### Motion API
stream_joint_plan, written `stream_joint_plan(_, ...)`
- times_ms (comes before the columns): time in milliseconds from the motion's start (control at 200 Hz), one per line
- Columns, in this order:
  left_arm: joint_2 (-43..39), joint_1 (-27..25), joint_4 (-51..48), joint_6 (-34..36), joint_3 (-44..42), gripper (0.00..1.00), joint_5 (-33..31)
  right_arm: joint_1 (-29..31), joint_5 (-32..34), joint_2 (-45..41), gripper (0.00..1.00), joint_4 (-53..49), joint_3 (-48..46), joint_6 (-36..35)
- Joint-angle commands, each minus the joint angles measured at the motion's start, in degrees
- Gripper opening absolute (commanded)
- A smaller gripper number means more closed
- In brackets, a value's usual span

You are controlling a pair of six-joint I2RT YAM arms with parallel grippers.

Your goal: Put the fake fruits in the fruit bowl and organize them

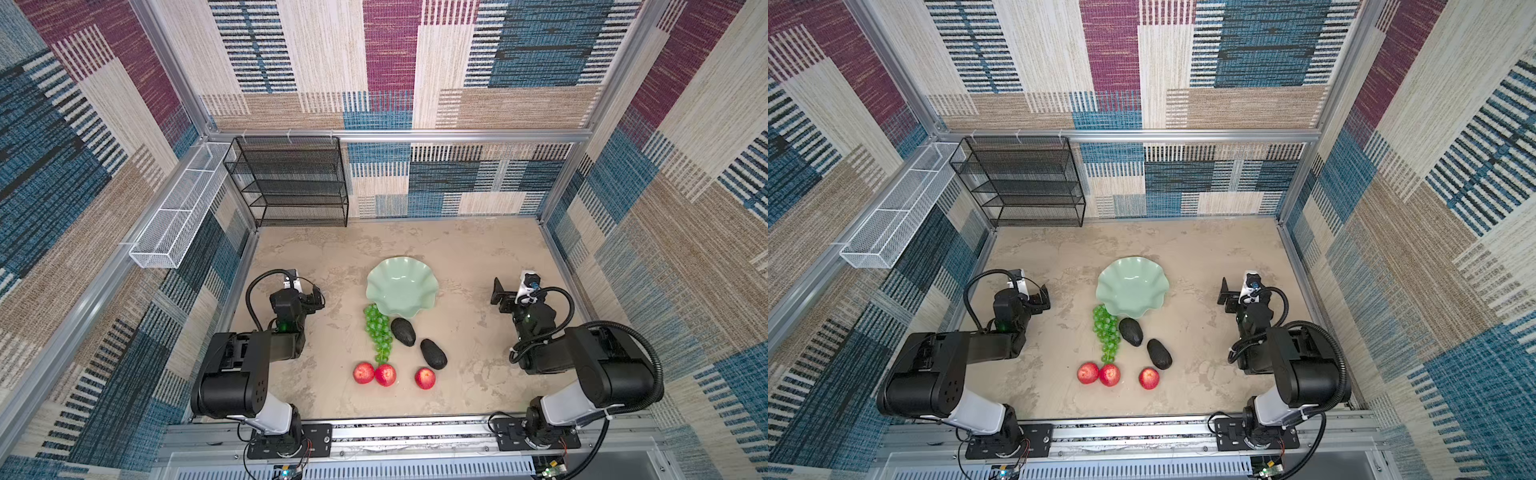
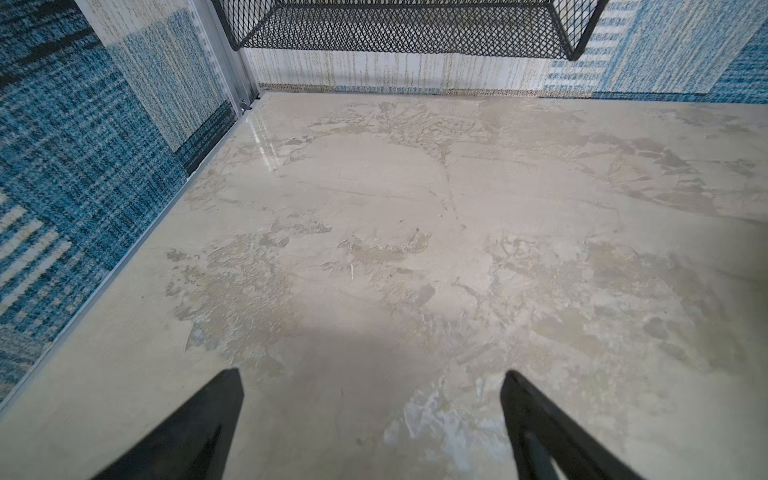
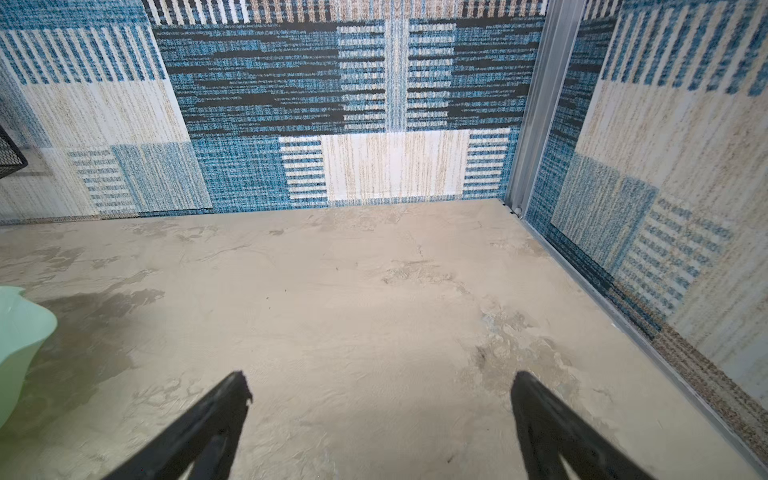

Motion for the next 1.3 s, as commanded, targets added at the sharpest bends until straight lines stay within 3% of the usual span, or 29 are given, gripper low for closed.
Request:
stream_joint_plan(0, -0.2, 0.1, 1.2, 0.2, 0.0, 0.99, 0.2, 0.0, -0.5, 0.0, 1.00, 2.5, 0.1, 0.2)
stream_joint_plan(992, -0.2, 0.1, 0.6, 0.8, 0.4, 0.99, 1.6, 0.0, 1.1, -1.5, 1.00, 0.2, 0.8, 0.8)
stream_joint_plan(1112, -0.5, 0.1, 1.1, 1.2, 0.3, 0.94, 2.2, 0.0, 1.6, -2.4, 1.00, -2.3, 1.8, 1.0)
stream_joint_plan(1157, -2.7, -0.2, -3.1, 2.5, 1.4, 0.93, 4.7, 0.1, 2.1, -4.0, 1.00, -4.8, 2.9, 0.9)
stream_joint_plan(1227, -8.8, -1.0, -16.6, 3.4, 5.8, 0.94, 4.5, 0.1, 5.4, -11.0, 1.00, -22.9, 9.8, 3.6)
stream_joint_plan(1297, -15.9, -0.8, -29.9, -4.5, 11.2, 0.99, -0.3, 0.1, 6.8, -16.8, 1.00, -32.6, 15.0, 8.1)
